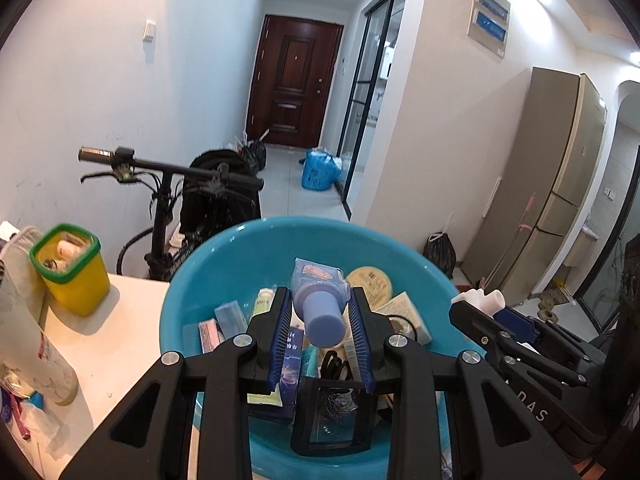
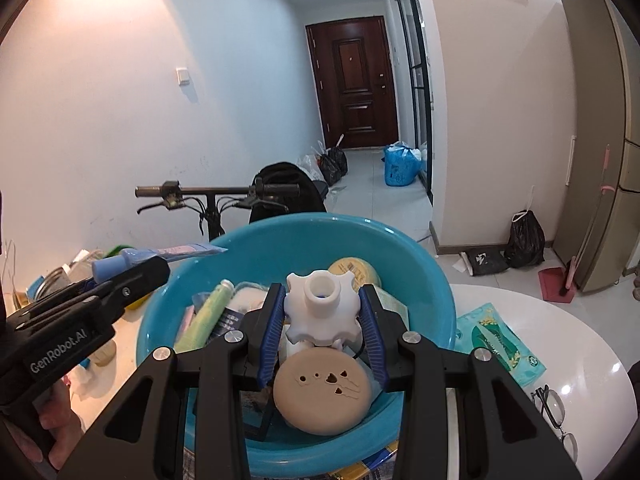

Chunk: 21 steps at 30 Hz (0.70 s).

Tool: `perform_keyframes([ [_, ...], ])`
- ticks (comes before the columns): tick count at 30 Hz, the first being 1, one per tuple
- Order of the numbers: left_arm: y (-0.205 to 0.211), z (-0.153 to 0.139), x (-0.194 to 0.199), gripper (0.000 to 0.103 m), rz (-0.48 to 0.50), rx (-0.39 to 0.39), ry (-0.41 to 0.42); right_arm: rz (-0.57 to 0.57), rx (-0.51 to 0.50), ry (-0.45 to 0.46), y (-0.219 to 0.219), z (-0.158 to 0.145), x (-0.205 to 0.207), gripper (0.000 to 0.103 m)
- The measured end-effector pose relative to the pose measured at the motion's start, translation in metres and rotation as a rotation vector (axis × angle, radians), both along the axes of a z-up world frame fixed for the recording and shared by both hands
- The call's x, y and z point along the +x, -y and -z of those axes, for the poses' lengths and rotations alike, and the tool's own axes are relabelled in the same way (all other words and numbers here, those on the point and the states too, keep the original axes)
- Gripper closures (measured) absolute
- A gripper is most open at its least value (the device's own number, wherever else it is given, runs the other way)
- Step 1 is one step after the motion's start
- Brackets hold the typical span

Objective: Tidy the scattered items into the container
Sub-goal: 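Lower the blue tube and white knob into the basin with both grippers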

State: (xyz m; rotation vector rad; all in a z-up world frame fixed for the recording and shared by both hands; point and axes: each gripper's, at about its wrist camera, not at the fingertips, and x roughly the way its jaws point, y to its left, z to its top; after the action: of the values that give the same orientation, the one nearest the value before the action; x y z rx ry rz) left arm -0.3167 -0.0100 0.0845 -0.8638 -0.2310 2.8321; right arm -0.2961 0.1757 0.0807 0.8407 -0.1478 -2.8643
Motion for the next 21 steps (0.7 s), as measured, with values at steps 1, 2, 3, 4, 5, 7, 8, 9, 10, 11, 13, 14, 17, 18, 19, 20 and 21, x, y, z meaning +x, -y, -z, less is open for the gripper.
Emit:
perform_keyframes([
  [1, 0.0, 0.004, -0.003, 0.072, -0.003, 0.001, 0.011, 0.0, 0.003, 0.007, 0.0, 0.003, -0.001, 0.067],
  [2, 0.001, 0.007, -0.004, 0.072, -0.006, 0.0, 0.018, -0.002, 0.005, 0.013, 0.0, 0.005, -0.003, 0.067],
  [3, 0.001, 0.01, -0.007, 0.072, -0.009, -0.003, 0.027, -0.002, 0.005, 0.019, 0.001, 0.007, -0.004, 0.067],
  [4, 0.001, 0.013, -0.008, 0.072, -0.01, -0.006, 0.033, -0.001, 0.005, 0.024, 0.0, 0.009, -0.005, 0.067],
  [5, 0.001, 0.016, -0.01, 0.072, -0.012, -0.011, 0.038, -0.004, 0.006, 0.029, 0.001, 0.011, -0.006, 0.067],
  [7, 0.0, 0.021, -0.013, 0.072, -0.017, -0.02, 0.049, -0.011, 0.008, 0.037, 0.002, 0.014, -0.008, 0.067],
  [8, 0.0, 0.024, -0.015, 0.072, -0.018, -0.023, 0.055, -0.014, 0.011, 0.042, 0.003, 0.016, -0.009, 0.067],
  [9, -0.001, 0.027, -0.016, 0.072, -0.019, -0.027, 0.06, -0.017, 0.013, 0.047, 0.004, 0.019, -0.009, 0.067],
  [10, 0.0, 0.029, -0.018, 0.072, -0.02, -0.031, 0.064, -0.022, 0.013, 0.052, 0.005, 0.021, -0.01, 0.067],
  [11, -0.001, 0.031, -0.019, 0.072, -0.021, -0.035, 0.068, -0.028, 0.014, 0.057, 0.006, 0.023, -0.01, 0.067],
  [13, -0.002, 0.036, -0.021, 0.072, -0.023, -0.042, 0.076, -0.035, 0.015, 0.061, 0.008, 0.026, -0.011, 0.067],
  [14, -0.003, 0.038, -0.022, 0.072, -0.023, -0.046, 0.081, -0.038, 0.014, 0.063, 0.008, 0.027, -0.014, 0.067],
  [17, -0.005, 0.044, -0.025, 0.072, -0.028, -0.056, 0.091, -0.048, 0.016, 0.074, 0.011, 0.033, -0.017, 0.067],
  [18, -0.006, 0.046, -0.026, 0.072, -0.027, -0.058, 0.094, -0.048, 0.017, 0.081, 0.012, 0.036, -0.018, 0.067],
  [19, -0.007, 0.048, -0.027, 0.072, -0.026, -0.061, 0.1, -0.048, 0.018, 0.088, 0.012, 0.038, -0.02, 0.067],
  [20, -0.007, 0.05, -0.028, 0.072, -0.026, -0.065, 0.104, -0.05, 0.018, 0.095, 0.012, 0.041, -0.021, 0.067],
  [21, -0.008, 0.051, -0.029, 0.072, -0.027, -0.068, 0.108, -0.05, 0.017, 0.1, 0.011, 0.042, -0.023, 0.067],
])
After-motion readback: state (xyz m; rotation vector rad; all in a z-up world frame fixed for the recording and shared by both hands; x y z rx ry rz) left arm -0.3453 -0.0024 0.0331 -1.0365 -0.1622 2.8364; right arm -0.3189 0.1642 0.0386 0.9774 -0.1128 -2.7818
